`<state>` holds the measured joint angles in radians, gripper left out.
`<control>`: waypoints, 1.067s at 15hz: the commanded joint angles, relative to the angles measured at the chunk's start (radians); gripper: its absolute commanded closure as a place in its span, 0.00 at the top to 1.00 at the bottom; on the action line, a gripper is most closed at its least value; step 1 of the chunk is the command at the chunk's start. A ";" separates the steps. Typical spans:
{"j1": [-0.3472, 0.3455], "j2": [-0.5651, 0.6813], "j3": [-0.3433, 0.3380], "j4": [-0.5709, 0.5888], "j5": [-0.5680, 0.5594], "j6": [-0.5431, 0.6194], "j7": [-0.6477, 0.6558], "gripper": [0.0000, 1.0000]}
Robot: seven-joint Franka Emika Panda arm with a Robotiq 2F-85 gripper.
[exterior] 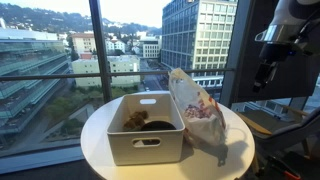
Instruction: Remove the blue and white clothing from the plastic and put it in the storage container.
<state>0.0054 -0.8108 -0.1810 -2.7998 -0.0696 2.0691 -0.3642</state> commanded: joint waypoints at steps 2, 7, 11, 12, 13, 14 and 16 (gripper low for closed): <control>-0.002 0.000 0.003 0.002 0.002 -0.003 -0.001 1.00; 0.007 0.013 0.008 0.007 0.004 0.001 -0.001 1.00; 0.091 0.118 0.060 0.080 0.023 0.003 -0.012 1.00; 0.115 0.158 0.082 0.119 0.027 0.010 -0.006 1.00; 0.132 0.185 0.095 0.145 0.028 0.014 -0.012 1.00; 0.152 0.221 0.108 0.181 0.028 0.023 -0.024 1.00; 0.176 0.292 0.129 0.242 0.016 0.069 -0.045 1.00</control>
<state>0.1479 -0.6480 -0.0758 -2.6746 -0.0562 2.0918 -0.3662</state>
